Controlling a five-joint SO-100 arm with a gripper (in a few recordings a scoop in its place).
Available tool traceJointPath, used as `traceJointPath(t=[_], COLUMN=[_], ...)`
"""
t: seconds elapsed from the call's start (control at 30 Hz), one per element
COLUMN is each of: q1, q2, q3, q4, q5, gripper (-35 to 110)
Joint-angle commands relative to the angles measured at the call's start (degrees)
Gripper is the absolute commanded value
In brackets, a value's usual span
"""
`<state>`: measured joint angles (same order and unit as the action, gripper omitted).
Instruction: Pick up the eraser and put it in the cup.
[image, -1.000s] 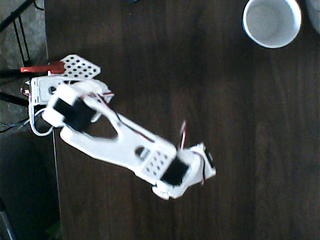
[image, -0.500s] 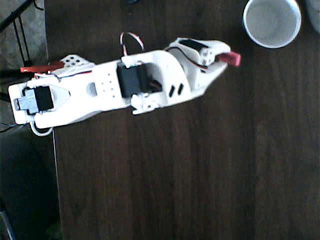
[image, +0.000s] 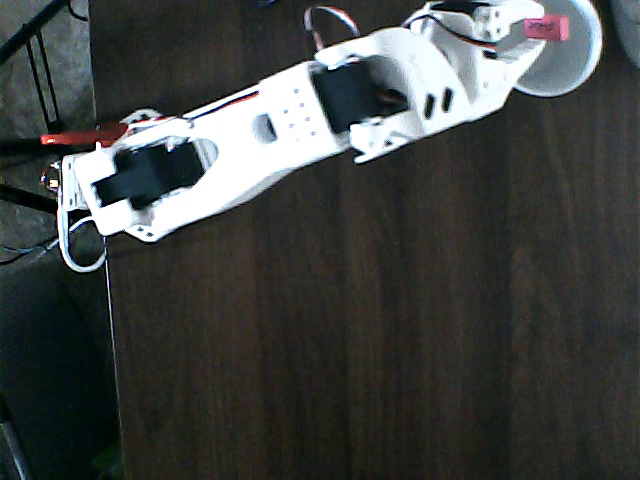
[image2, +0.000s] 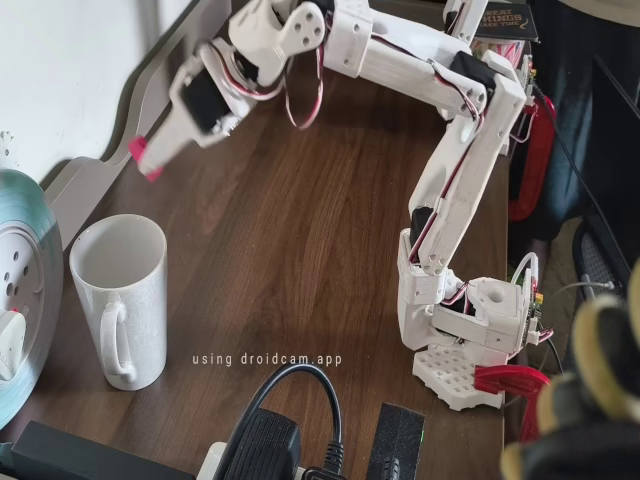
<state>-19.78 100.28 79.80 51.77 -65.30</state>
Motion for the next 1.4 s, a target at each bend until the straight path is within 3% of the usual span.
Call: traceJointPath(t=[0.0,0.5,0.57,0.67,0.77,0.83,1.0,1.27,1.37], q1=[0.7,2.11,1.85,1.41,1.05,1.05,0.44,-0.53,2.81], q2=[-0.26,-14.77,-15.03,-14.77,-13.8,-13.27,-7.03,12.04,24.7], q3=[-1.93,-6.5,-6.5,-6.5,-6.59,-6.59,-6.59,-2.81,9.93], q4=[-2.99,-2.99,-3.08,-3.08,-3.08,-3.08,1.14,15.29,17.58], q5=[0.97,10.63,11.34,9.23,9.14,9.32,12.74,10.99,7.38], gripper=[0,0,5,25,26,24,1,0,0])
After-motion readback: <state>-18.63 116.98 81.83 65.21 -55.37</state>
